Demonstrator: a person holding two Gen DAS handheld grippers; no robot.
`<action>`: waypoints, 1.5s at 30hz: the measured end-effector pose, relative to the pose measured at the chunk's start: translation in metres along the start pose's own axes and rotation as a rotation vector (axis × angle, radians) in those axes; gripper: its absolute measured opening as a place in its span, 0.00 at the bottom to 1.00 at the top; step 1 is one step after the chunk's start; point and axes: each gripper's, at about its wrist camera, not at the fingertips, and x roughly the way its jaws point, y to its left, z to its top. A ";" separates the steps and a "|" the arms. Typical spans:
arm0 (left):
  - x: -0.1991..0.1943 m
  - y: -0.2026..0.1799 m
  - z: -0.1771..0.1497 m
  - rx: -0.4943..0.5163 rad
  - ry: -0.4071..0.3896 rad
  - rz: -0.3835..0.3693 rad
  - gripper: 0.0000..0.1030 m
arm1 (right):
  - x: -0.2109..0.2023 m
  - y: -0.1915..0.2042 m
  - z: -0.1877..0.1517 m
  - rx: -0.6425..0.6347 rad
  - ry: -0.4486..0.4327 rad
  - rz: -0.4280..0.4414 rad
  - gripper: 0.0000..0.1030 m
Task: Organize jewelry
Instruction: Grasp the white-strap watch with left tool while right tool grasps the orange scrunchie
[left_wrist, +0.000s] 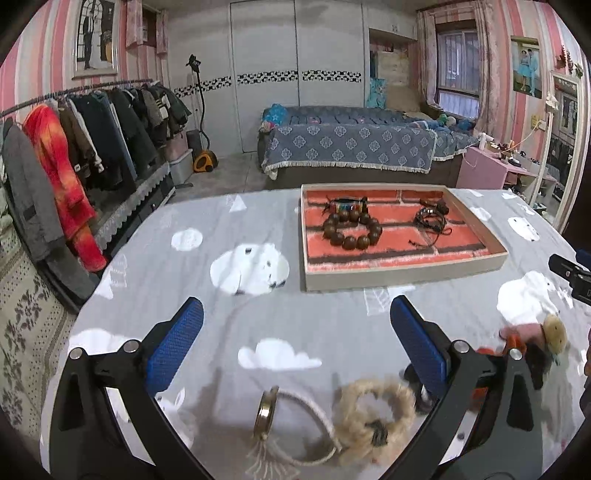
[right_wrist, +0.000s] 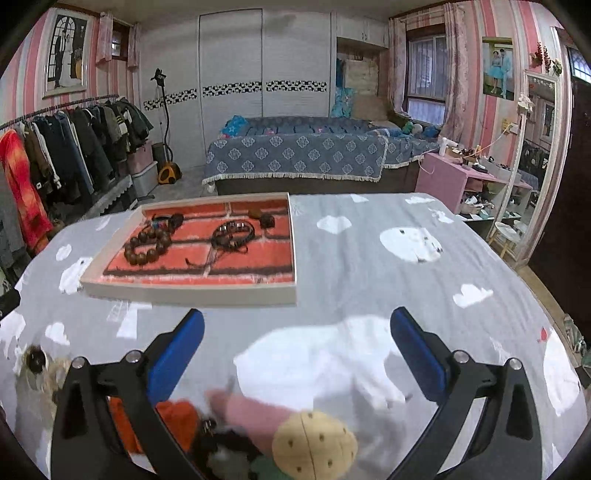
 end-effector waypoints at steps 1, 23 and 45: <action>0.000 0.002 -0.005 0.000 0.008 0.001 0.95 | -0.003 0.001 -0.005 -0.006 -0.003 0.001 0.96; 0.017 0.035 -0.069 -0.058 0.123 -0.004 0.95 | -0.015 0.046 -0.064 -0.045 0.057 0.059 0.82; 0.045 0.034 -0.082 -0.018 0.238 -0.022 0.57 | 0.008 0.083 -0.081 -0.158 0.165 0.095 0.36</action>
